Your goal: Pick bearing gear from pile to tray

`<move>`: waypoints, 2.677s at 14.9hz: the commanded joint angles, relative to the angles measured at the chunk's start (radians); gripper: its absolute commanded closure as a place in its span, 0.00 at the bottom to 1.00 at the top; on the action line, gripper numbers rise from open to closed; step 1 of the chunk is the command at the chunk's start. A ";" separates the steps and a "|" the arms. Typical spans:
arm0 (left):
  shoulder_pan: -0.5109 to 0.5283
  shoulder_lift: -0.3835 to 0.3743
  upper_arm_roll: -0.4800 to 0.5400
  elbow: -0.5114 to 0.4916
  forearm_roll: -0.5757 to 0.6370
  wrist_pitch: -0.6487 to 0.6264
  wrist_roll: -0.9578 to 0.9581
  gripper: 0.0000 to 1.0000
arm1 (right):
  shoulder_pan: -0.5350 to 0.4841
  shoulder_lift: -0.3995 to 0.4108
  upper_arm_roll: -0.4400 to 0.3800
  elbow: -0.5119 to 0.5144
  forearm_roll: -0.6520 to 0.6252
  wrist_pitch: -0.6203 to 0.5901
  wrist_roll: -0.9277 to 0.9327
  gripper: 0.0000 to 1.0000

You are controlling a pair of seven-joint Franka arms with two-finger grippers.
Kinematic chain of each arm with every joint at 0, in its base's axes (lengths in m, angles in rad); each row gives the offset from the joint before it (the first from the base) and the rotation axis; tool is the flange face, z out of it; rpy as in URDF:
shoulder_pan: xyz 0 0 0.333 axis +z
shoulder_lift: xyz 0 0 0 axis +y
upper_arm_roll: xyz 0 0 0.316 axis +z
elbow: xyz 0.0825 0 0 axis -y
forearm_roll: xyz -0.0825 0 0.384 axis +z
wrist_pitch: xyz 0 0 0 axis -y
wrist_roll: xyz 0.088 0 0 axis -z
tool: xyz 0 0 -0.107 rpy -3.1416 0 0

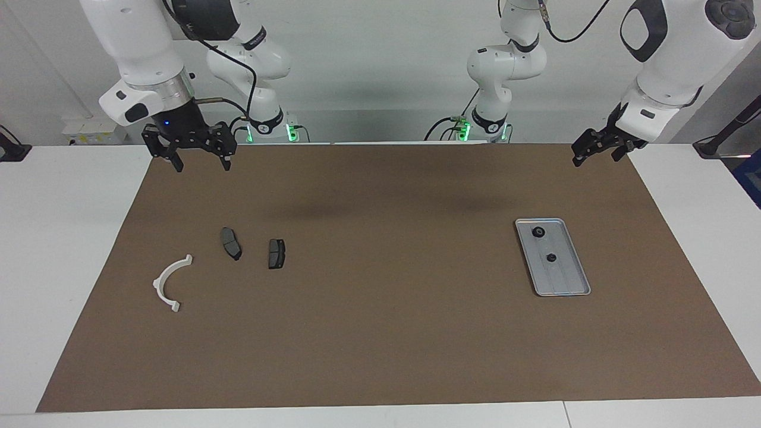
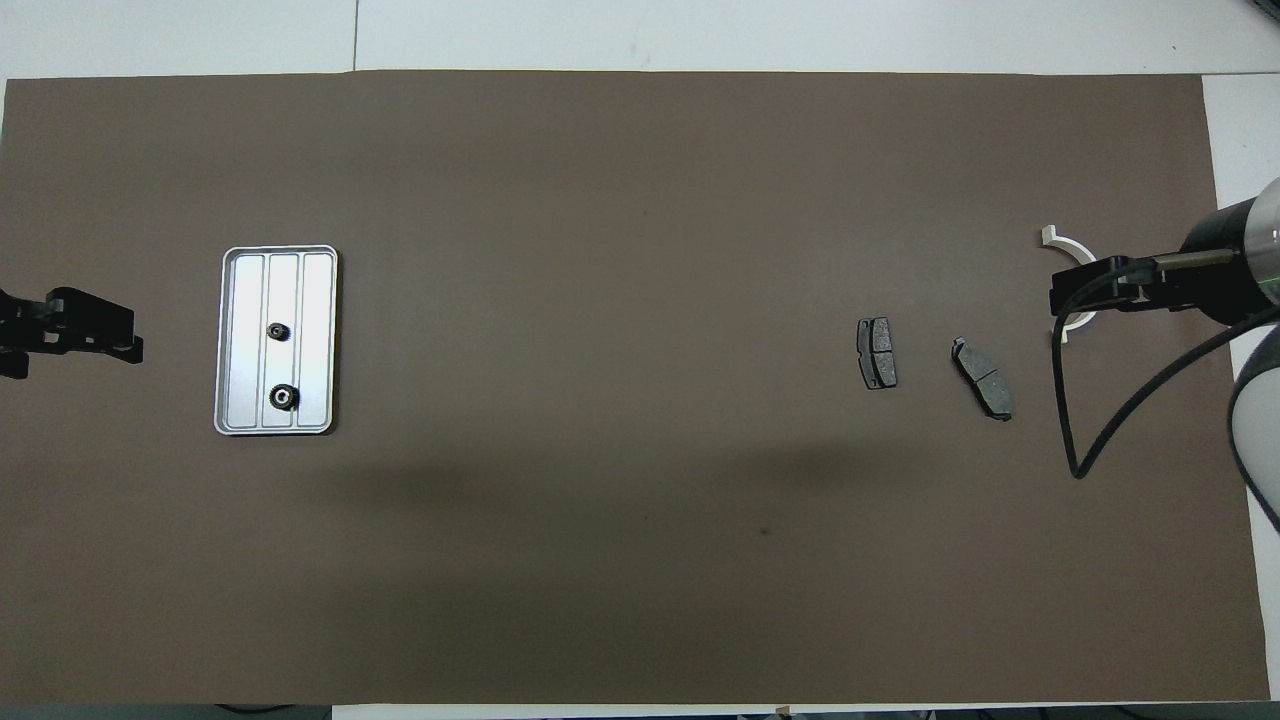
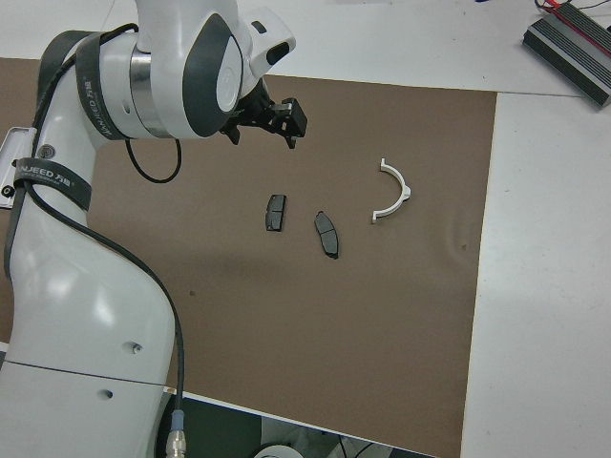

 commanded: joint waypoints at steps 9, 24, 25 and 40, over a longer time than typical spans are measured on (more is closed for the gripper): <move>0.007 0.006 0.009 0.001 -0.015 0.012 0.016 0.00 | -0.005 -0.023 0.000 -0.022 0.023 -0.006 -0.022 0.00; -0.025 0.012 0.001 0.013 -0.030 0.032 0.014 0.00 | -0.007 -0.023 0.000 -0.022 0.023 -0.006 -0.022 0.00; -0.031 0.012 0.001 0.011 -0.030 0.033 0.014 0.00 | -0.005 -0.023 0.000 -0.022 0.023 -0.006 -0.022 0.00; -0.021 0.006 0.009 0.011 -0.113 0.036 0.016 0.00 | -0.007 -0.023 0.000 -0.022 0.023 -0.006 -0.022 0.00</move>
